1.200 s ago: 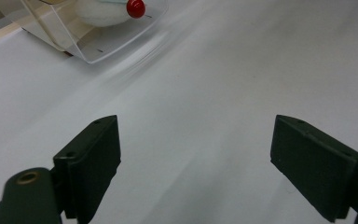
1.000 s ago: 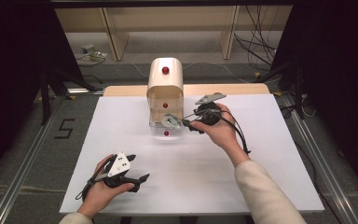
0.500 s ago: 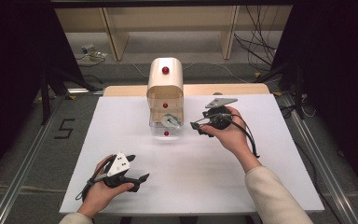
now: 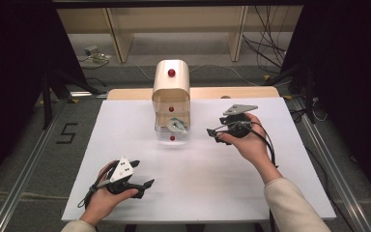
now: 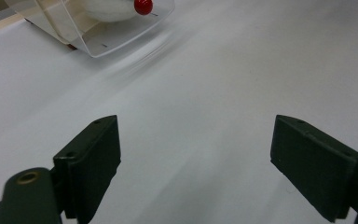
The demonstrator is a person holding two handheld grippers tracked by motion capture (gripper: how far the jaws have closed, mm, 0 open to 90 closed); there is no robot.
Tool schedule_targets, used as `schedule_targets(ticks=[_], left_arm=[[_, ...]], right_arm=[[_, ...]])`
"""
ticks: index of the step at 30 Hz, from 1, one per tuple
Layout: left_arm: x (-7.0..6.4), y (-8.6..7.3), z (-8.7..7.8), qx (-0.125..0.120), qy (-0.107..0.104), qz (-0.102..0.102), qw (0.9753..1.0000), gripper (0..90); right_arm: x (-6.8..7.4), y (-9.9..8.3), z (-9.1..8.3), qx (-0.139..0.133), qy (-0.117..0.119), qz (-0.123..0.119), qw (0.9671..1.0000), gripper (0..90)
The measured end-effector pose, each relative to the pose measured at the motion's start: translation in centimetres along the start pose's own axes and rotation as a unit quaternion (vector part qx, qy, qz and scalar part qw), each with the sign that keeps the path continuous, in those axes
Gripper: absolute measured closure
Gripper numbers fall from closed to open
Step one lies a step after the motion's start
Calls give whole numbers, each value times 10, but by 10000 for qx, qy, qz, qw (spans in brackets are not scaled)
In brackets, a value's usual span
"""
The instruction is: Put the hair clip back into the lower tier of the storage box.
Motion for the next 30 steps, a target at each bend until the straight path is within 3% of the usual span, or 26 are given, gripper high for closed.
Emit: schedule_targets(ticks=[30], left_arm=[[0, 0, -1, -43, -24, -116, 9999, 159]], right_arm=[[-8, -52, -42, -4, -294, 266, 9992, 307]])
Point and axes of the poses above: each handheld gripper's, and its own axes: z roughly forward along the jaws, y roughly out of its top, x roughly to its left, the point moved 1 cm from there along z, roughly forward along the jaws, and after that the axes turned 13 degrees about -z, right-handed, at the moved point
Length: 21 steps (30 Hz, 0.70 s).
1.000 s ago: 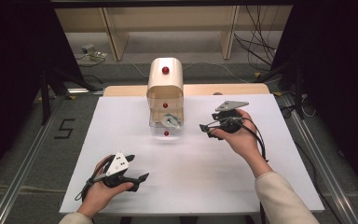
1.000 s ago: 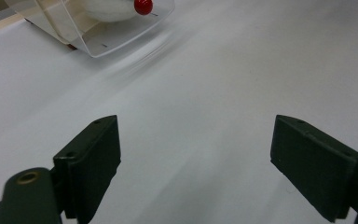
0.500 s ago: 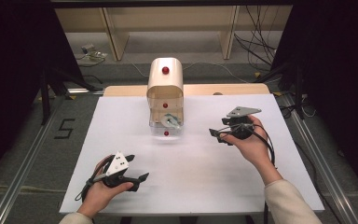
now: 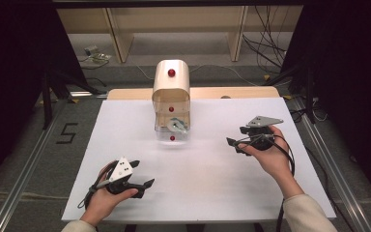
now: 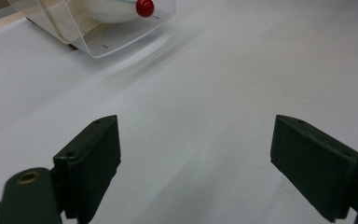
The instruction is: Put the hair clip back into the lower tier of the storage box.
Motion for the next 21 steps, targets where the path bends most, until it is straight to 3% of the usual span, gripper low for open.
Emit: schedule_targets(ticks=[21], left_arm=[[0, 1, -1, -72, -3, -79, 9999, 160]], right_arm=[[1, -42, -22, 18, -80, 172, 9998, 305]])
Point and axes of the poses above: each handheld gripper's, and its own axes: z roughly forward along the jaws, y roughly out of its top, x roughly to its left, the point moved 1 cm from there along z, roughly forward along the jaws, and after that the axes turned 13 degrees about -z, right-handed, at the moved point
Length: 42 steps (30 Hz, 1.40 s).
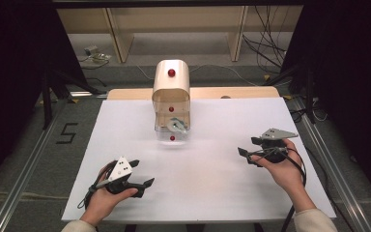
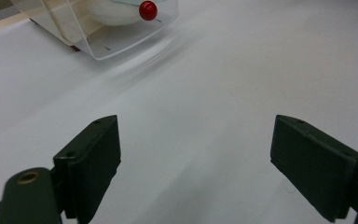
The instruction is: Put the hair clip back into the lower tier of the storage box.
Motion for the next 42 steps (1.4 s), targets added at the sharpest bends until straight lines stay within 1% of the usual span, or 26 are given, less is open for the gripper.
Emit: schedule_targets(ticks=[6, 17, 22, 29, 31, 32, 36, 42], left_arm=[[0, 0, 0, -5, 0, -7, 10000, 160], [0, 0, 0, -21, 9, -33, 10000, 160], [0, 0, -1, -49, 9, -65, 10000, 160], [1, -1, -1, -29, 3, -45, 10000, 160], [1, -1, -1, -21, -21, -56, 10000, 160], [1, -1, -1, -17, -32, -57, 10000, 160], [0, -1, -2, -3, -67, -5, 10000, 160], [-1, -1, -2, -3, -84, -21, 10000, 160]], right_arm=[[1, -9, -5, -35, -31, 72, 10000, 305], [5, -32, -14, -24, -47, 115, 9999, 305], [11, -39, -18, -87, -16, 79, 9999, 306], [22, -51, -23, -205, 50, 51, 9998, 306], [25, -54, -24, -196, 53, 19, 9998, 305], [26, -55, -25, -241, 56, 39, 9997, 304], [29, -59, -28, -268, 56, 65, 9996, 298], [34, -65, -31, -286, 69, 52, 9996, 288]])
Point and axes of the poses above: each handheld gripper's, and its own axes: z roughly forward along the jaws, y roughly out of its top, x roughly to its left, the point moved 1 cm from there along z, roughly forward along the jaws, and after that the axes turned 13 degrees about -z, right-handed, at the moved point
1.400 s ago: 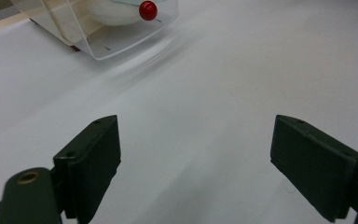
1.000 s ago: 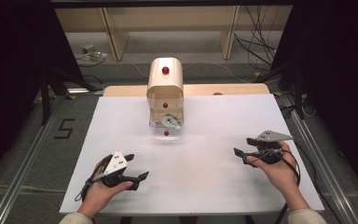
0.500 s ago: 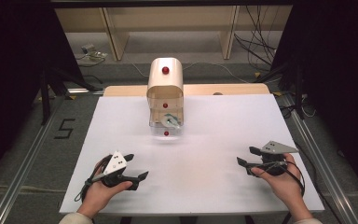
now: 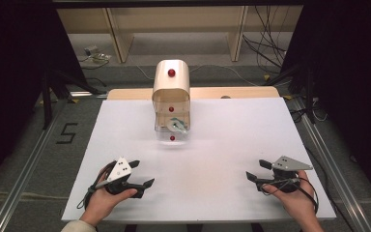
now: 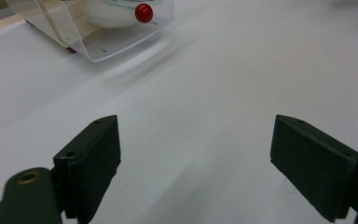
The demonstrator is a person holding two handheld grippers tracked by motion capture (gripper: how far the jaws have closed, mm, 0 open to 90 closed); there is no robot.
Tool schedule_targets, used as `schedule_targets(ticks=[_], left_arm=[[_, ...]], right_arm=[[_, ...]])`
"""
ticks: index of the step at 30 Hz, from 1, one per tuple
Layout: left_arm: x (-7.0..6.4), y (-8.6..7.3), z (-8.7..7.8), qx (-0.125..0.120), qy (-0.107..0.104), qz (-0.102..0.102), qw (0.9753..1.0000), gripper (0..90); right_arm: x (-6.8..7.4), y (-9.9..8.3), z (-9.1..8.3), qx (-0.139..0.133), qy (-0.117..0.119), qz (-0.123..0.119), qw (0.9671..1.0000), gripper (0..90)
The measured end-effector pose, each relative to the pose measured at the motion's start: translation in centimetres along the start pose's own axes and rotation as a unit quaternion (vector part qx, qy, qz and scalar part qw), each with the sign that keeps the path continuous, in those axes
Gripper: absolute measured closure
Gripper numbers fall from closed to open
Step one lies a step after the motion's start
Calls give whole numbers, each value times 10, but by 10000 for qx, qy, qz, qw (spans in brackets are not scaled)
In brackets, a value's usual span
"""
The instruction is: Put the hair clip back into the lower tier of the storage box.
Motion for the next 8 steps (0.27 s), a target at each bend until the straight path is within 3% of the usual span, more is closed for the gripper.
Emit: schedule_targets(ticks=[5, 8], left_arm=[[-4, 1, 0, -25, -42, -2, 10000, 161], [-14, 4, 5, 28, -338, 40, 9994, 157]], right_arm=[[3, -2, -2, -13, 27, -50, 10000, 289], [5, -3, -4, -13, 39, -56, 10000, 287]])
Point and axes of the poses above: each handheld gripper's, and its own axes: z roughly forward along the jaws, y roughly out of its top, x roughly to its left, the point moved 1 cm from there along z, roughly forward along the jaws, and after that the axes turned 13 degrees about -z, right-handed, at the moved point
